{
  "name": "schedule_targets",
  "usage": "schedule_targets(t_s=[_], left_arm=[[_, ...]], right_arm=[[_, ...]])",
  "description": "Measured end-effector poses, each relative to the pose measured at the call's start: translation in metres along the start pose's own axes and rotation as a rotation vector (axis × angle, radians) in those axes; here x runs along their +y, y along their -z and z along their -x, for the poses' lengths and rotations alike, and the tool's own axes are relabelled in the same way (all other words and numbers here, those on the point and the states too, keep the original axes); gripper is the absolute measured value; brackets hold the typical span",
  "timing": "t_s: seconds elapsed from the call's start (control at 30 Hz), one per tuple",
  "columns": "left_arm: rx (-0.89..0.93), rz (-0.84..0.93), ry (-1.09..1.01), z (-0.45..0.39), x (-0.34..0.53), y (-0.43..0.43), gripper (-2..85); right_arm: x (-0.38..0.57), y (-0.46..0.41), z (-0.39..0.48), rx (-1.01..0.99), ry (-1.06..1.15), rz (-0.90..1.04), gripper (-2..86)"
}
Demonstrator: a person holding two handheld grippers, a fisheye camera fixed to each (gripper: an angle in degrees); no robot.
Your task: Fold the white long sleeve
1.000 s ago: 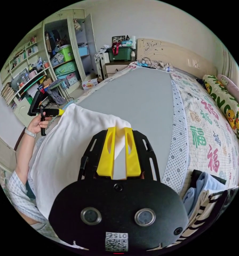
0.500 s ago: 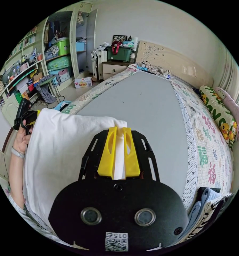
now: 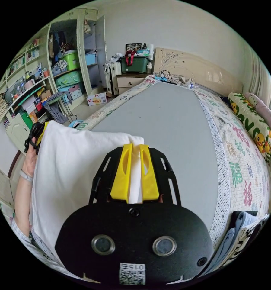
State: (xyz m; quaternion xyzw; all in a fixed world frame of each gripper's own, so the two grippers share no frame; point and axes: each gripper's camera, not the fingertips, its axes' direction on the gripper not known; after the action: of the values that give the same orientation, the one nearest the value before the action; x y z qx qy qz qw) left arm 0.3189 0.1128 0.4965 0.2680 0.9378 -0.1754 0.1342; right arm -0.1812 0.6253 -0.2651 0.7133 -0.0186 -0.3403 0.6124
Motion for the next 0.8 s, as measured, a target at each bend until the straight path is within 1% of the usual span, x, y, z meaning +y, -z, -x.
schedule_targets(t_s=[0.07, 0.17, 0.23, 0.33, 0.4, 0.43, 0.53, 0.7, 0.77, 0.8], left_arm=[[0.027, -0.078, 0.052, 0.021, 0.001, 0.018, 18.4], [0.090, -0.131, 0.091, 0.039, -0.007, 0.031, 18.5], [0.049, -0.086, 0.069, 0.035, -0.018, 0.025, 19.2], [-0.110, 0.049, -0.045, 0.009, -0.043, 0.002, 20.4], [-0.134, 0.100, -0.088, 0.001, -0.057, -0.008, 20.3], [-0.131, 0.118, -0.093, 0.002, -0.066, -0.009, 20.0], [-0.130, 0.118, -0.061, 0.011, -0.093, 0.000, 16.3], [-0.206, 0.137, -0.076, 0.001, -0.138, 0.009, 12.6], [-0.219, 0.139, -0.081, -0.005, -0.163, 0.017, 10.8], [-0.217, 0.139, -0.082, -0.006, -0.170, 0.020, 10.4]], right_arm=[[0.002, -0.002, -0.010, -0.025, -0.014, 0.003, 5.5], [0.008, -0.003, -0.023, -0.047, -0.037, 0.001, 5.5], [0.012, -0.004, -0.027, -0.044, -0.031, -0.002, 5.9], [0.017, -0.003, -0.043, -0.045, -0.064, 0.002, 9.1], [0.020, -0.001, -0.061, -0.069, -0.100, 0.017, 11.9], [0.023, -0.003, -0.075, -0.105, -0.126, 0.033, 13.3], [0.032, -0.013, -0.103, -0.225, -0.183, 0.074, 13.4], [0.048, -0.024, -0.133, -0.374, -0.209, 0.076, 13.1], [0.060, -0.028, -0.151, -0.534, -0.221, 0.050, 15.7], [0.063, -0.030, -0.154, -0.566, -0.220, 0.057, 16.2]])
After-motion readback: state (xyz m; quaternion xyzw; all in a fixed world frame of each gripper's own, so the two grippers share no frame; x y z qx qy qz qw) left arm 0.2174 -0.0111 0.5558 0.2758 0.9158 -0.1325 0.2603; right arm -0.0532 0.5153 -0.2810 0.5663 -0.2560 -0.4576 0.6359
